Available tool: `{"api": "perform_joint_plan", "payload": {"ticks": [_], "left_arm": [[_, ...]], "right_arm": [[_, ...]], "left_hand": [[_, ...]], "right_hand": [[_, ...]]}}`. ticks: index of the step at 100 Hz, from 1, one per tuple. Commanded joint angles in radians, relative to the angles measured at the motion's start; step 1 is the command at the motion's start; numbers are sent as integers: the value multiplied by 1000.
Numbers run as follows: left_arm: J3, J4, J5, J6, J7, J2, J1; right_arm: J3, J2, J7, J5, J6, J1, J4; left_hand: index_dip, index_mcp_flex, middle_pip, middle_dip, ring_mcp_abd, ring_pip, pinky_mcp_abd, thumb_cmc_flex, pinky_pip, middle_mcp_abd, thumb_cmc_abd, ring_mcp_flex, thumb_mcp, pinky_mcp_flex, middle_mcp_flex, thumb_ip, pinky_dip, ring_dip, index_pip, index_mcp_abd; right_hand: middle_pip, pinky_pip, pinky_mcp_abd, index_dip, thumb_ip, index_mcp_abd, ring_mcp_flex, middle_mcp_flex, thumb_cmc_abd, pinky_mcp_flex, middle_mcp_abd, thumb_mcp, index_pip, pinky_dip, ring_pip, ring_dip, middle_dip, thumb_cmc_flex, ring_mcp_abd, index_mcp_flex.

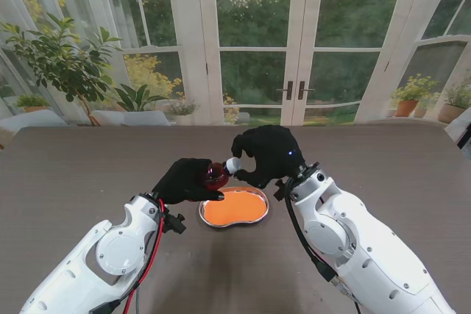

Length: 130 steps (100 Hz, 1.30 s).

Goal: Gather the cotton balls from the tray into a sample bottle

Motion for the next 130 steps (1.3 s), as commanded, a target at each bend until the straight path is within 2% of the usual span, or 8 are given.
{"api": "perform_joint_plan", "payload": {"ticks": [1,23,42,57,65,79,82,130], "left_arm": [[1,-5,-3,2,-22,-3,0],[3,-5,-3,5,-23,-3,-1],[6,-3,-3,7,-26,-2,-5],[8,-2,-1,8,-29,-1,-7],[7,-3,3,9,-32,0,-8],[6,-3,8,8,-35,1,-8],[6,-3,9,8,-36,1,-8],[6,-2,11,6,-38,2,-8]], "right_arm": [[-2,-4,21,2,4,-4,-12],[-2,-2,33,4,2,-7,-16],[-2,-2,49,13,12,-9,-24],[1,0,82,21,21,-12,-35],[3,1,100,30,26,-12,-38],[3,3,131,44,32,-12,-40],[2,4,138,46,32,-11,-40],[9,9,209,84,43,-17,-49]], "left_hand": [[13,151,12,1,21,17,-10,195,14,-42,273,13,304,-27,46,12,1,2,118,-178],[13,151,12,0,22,17,-9,195,14,-41,273,13,305,-26,46,11,1,2,118,-178],[12,150,13,0,23,17,-9,194,14,-39,274,13,306,-26,46,11,2,2,118,-177],[12,151,13,0,24,17,-8,194,15,-39,273,13,306,-26,45,11,2,2,119,-177],[12,151,13,0,22,17,-8,194,15,-39,273,14,306,-26,46,10,2,2,118,-178],[12,150,14,0,23,17,-8,194,15,-40,273,14,306,-26,46,10,2,2,118,-177],[12,151,13,0,23,17,-8,193,15,-39,274,13,306,-26,45,10,2,2,119,-178],[13,150,13,0,22,17,-8,194,14,-41,274,13,304,-26,44,10,3,2,118,-177]], "right_hand": [[4,70,19,21,-13,30,37,47,23,18,-20,31,19,-7,56,22,13,12,-12,26],[2,75,19,15,-31,31,37,83,28,25,-23,19,29,-8,73,31,16,3,-11,56],[3,85,27,-44,-105,33,36,130,45,39,-23,2,81,-9,106,48,25,10,-12,86],[6,95,34,-60,-111,38,36,182,68,59,-24,-10,114,-10,137,63,27,-3,-18,128],[5,99,40,-61,-100,45,36,207,90,65,-21,-16,123,-9,151,70,27,-11,-16,150],[-2,108,45,-31,-27,55,35,248,150,79,-18,-34,123,-11,174,81,32,-40,-16,193],[-8,109,45,50,-2,57,35,255,176,79,-17,-43,89,-13,175,82,42,-49,-15,204],[2,115,52,78,40,77,34,257,507,59,0,-141,71,-3,176,80,37,-62,16,217]]}}
